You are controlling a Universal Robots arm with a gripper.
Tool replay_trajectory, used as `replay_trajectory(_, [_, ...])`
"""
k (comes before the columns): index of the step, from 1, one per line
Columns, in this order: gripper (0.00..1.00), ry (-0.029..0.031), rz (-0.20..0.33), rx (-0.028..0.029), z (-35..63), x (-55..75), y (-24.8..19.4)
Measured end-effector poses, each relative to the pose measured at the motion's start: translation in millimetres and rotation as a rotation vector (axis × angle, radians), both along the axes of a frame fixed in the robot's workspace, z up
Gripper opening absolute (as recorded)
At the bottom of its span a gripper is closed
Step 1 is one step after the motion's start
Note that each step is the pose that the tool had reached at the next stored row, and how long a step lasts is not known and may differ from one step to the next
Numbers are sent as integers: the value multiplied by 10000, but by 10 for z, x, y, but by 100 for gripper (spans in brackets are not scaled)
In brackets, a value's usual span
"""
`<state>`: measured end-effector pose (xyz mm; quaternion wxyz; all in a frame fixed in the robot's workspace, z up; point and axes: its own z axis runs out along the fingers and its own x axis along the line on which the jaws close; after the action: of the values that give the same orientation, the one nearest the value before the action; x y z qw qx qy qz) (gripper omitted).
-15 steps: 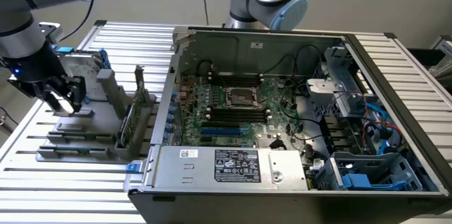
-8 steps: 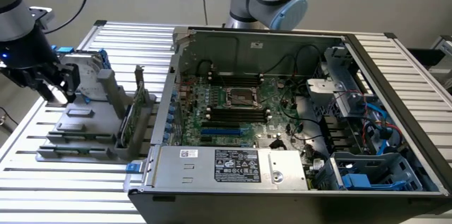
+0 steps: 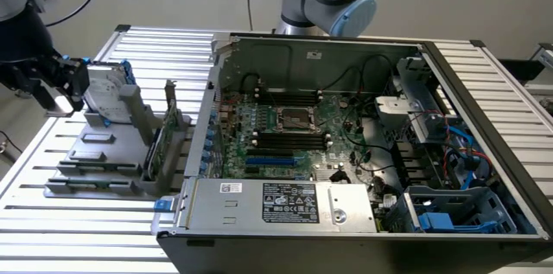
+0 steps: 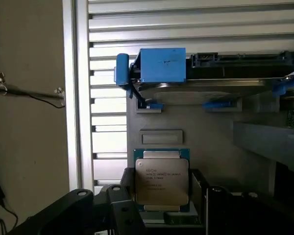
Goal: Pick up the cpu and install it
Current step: 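Pick up the cpu and move it towards the insertion slot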
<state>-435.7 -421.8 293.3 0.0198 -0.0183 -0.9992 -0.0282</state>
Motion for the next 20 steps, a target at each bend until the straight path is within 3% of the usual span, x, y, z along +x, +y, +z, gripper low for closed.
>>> replay_trajectory(9, [55, 0, 33, 0, 409, 12, 1])
replay_trajectory(14, [55, -2, 32, 1, 636, 125, 19])
replay_trajectory(18, [55, 10, 33, 2, 742, 250, 36])
replay_trajectory(20, [55, 49, 33, 1, 765, 311, 43])
